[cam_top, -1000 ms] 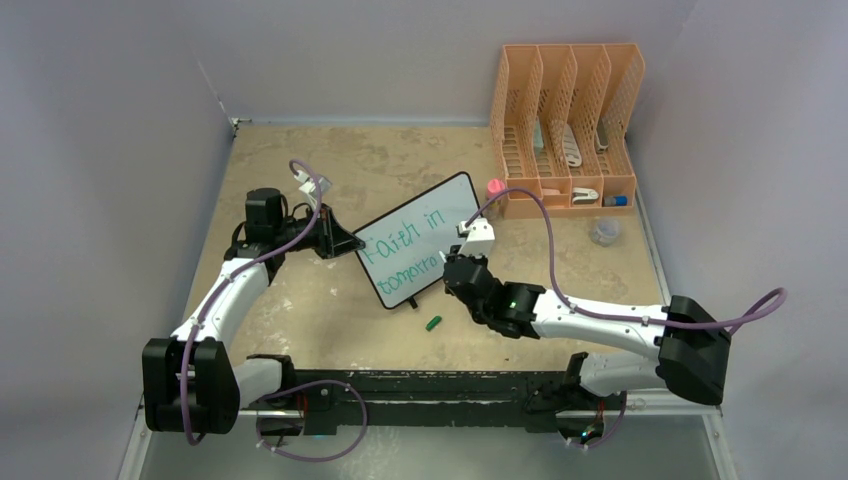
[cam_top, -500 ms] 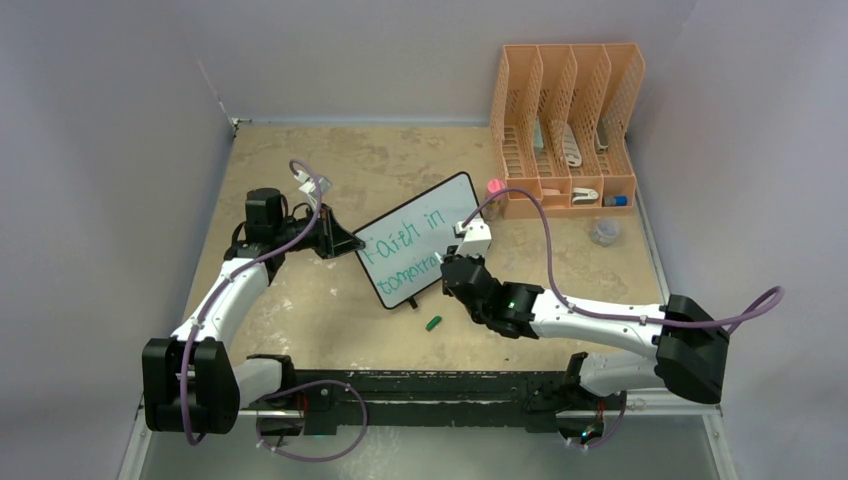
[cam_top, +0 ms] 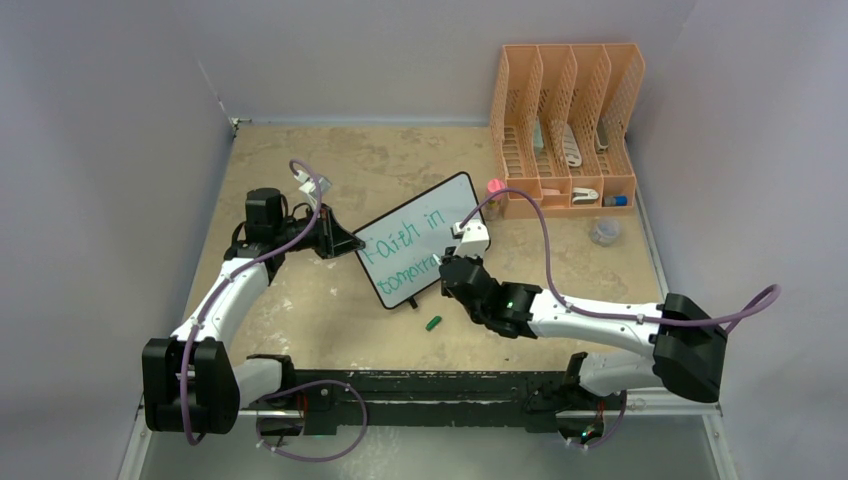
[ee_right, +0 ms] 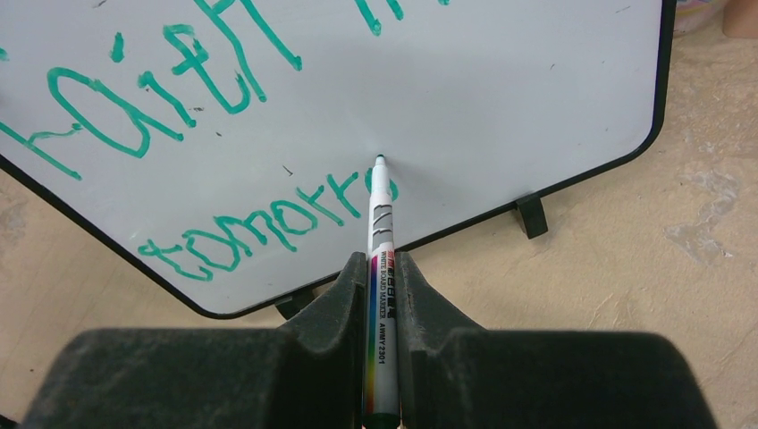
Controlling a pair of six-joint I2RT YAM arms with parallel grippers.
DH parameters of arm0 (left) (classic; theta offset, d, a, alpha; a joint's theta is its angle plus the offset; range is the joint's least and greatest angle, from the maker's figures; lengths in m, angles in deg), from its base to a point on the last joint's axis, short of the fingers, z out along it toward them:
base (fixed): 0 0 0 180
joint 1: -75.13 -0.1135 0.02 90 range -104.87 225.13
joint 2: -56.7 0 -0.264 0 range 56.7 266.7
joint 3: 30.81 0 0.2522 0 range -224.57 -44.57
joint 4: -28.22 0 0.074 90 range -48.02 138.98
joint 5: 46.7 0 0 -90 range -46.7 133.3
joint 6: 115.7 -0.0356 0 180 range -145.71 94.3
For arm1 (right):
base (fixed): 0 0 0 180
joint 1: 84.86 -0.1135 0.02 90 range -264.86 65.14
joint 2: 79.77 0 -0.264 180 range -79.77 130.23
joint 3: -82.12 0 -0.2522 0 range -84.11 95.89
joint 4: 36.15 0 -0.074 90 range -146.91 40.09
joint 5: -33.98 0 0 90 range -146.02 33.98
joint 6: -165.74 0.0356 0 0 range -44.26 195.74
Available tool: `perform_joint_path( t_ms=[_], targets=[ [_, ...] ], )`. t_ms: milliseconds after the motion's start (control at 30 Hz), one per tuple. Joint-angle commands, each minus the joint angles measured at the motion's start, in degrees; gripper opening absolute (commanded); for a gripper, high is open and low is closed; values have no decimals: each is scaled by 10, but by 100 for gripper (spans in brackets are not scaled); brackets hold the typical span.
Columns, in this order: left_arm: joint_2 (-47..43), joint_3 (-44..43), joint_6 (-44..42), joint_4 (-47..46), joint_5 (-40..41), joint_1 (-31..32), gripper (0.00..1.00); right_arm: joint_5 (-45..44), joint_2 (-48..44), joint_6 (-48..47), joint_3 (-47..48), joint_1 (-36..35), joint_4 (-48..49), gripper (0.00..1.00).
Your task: Write a sentence on the whiteboard
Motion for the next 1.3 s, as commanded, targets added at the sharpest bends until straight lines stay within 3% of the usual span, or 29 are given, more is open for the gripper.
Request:
perform_joint_path(
  t_ms=[0, 767, 1267],
  targets=[
    [8, -8, -18, 24, 34, 4, 0, -13, 9, -7, 5, 2, 20, 0],
    [7, -8, -19, 24, 35, 4, 0, -9, -1, 37, -24, 2, -19, 0],
    [7, -7, -19, 26, 34, 4, 0, -38, 5, 4, -3, 6, 9, 0]
  ],
)
